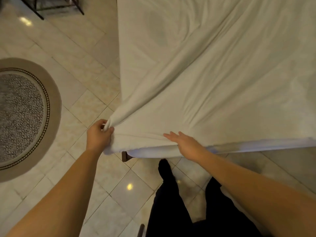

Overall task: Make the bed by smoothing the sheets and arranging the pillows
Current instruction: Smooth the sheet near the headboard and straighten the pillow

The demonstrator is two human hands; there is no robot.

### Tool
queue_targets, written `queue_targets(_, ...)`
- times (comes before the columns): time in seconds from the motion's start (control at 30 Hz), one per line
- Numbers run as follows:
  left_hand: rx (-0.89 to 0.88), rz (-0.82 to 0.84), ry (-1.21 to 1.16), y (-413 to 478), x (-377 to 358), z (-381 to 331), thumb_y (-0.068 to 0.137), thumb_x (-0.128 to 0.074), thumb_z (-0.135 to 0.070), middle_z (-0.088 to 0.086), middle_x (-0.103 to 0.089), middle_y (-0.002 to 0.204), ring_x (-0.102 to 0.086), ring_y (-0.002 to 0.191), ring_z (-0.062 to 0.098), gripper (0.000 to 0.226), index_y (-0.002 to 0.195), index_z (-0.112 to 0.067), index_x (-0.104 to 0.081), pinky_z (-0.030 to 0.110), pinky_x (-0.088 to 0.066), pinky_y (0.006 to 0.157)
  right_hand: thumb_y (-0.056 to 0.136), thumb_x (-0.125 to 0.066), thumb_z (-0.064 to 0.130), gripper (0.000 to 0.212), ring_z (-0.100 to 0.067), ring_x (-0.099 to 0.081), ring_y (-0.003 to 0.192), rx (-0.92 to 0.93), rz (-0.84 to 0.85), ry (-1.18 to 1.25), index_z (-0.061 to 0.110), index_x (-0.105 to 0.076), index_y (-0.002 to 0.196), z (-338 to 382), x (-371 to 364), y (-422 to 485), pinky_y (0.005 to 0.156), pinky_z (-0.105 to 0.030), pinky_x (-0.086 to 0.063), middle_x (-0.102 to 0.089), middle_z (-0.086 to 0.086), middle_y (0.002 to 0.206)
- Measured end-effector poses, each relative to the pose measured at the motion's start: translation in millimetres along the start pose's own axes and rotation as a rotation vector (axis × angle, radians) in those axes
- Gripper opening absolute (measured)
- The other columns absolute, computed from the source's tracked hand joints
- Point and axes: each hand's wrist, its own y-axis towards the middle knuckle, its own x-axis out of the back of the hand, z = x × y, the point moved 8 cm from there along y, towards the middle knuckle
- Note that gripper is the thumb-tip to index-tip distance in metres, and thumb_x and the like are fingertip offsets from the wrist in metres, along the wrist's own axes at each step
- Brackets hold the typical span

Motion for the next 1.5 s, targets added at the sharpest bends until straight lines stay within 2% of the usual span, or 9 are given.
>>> queue_targets(0.33,0.142,0.067,0.100,41,-65,94,0.097,-0.049,-0.005,0.007,-0.064,0.098,-0.061,0.089,0.034,0.022,0.110,-0.014,-0.064,0.038,-0.044,0.070,0.096,-0.027,-0.014,0.091,-0.032,-0.007,0.155,-0.151,0.186,-0.211,0.048,-0.005,0.159,-9,-64,68,0.117,-0.060,-0.027,-0.007,0.006,0.170)
queue_targets(0.4,0.142,0.079,0.170,47,-82,98,0.097,-0.047,-0.002,0.014,-0.060,0.114,-0.058,0.095,0.034,0.028,0.122,-0.009,-0.059,0.042,-0.045,0.075,0.102,-0.028,-0.006,0.081,-0.032,-0.008,0.155,-0.159,0.233,-0.195,0.045,-0.003,0.160,-19,-77,75,0.121,-0.054,-0.024,-0.006,0.004,0.171)
queue_targets(0.47,0.168,0.111,0.252,49,-99,103,0.096,-0.053,0.002,0.018,-0.047,0.140,-0.054,0.114,0.039,0.049,0.143,-0.009,-0.047,0.049,-0.050,0.087,0.109,-0.034,0.012,0.066,-0.030,-0.013,0.155,-0.185,0.291,-0.112,0.036,-0.004,0.162,-29,-94,79,0.123,-0.040,-0.017,-0.008,-0.002,0.171)
queue_targets(0.53,0.212,0.159,0.314,45,-111,115,0.091,-0.060,0.006,0.016,-0.032,0.155,-0.043,0.132,0.042,0.069,0.153,-0.010,-0.036,0.053,-0.050,0.094,0.108,-0.044,0.022,0.067,-0.025,-0.018,0.154,-0.229,0.296,-0.011,0.027,-0.006,0.163,-35,-106,79,0.121,-0.031,-0.015,-0.011,-0.006,0.170)
queue_targets(0.7,0.174,0.282,0.355,29,-119,120,0.090,-0.054,0.003,0.017,-0.030,0.157,-0.040,0.135,0.045,0.064,0.151,-0.008,-0.040,0.054,-0.046,0.103,0.105,-0.047,0.024,0.060,-0.027,-0.034,0.148,-0.366,0.131,0.099,0.021,-0.025,0.161,-45,-93,55,0.119,-0.032,-0.026,-0.030,-0.007,0.164)
queue_targets(0.83,0.103,0.320,0.354,16,-108,82,0.095,-0.055,-0.009,0.018,-0.031,0.159,-0.037,0.138,0.046,0.061,0.153,-0.010,-0.040,0.054,-0.040,0.109,0.104,-0.047,0.027,0.056,-0.029,-0.038,0.140,-0.369,0.000,0.066,0.022,-0.034,0.158,-46,-44,24,0.116,-0.039,-0.033,-0.041,-0.008,0.157)
queue_targets(1.13,-0.133,0.365,0.421,-36,-126,-76,0.102,-0.054,-0.030,0.016,-0.033,0.161,-0.037,0.142,0.041,0.062,0.159,-0.014,-0.035,0.052,-0.037,0.115,0.104,-0.048,0.032,0.059,-0.028,-0.034,0.143,-0.357,-0.236,0.034,0.025,-0.028,0.159,-82,80,-83,0.114,-0.043,-0.038,-0.033,-0.004,0.161)
queue_targets(1.23,-0.205,0.358,0.433,-62,-144,-139,0.103,-0.052,-0.030,0.014,-0.031,0.162,-0.035,0.145,0.039,0.061,0.159,-0.015,-0.035,0.050,-0.036,0.116,0.104,-0.048,0.032,0.062,-0.027,-0.025,0.149,-0.374,-0.321,0.026,0.024,-0.024,0.161,-111,118,-128,0.119,-0.042,-0.031,-0.025,-0.004,0.166)
queue_targets(1.5,-0.340,0.372,0.465,-157,-228,-265,0.104,-0.050,-0.031,0.011,-0.030,0.163,-0.033,0.147,0.037,0.061,0.160,-0.018,-0.033,0.052,-0.040,0.114,0.103,-0.048,0.034,0.066,-0.027,-0.019,0.151,-0.473,-0.463,0.086,0.029,-0.019,0.162,-226,167,-274,0.120,-0.043,-0.030,-0.019,-0.001,0.168)
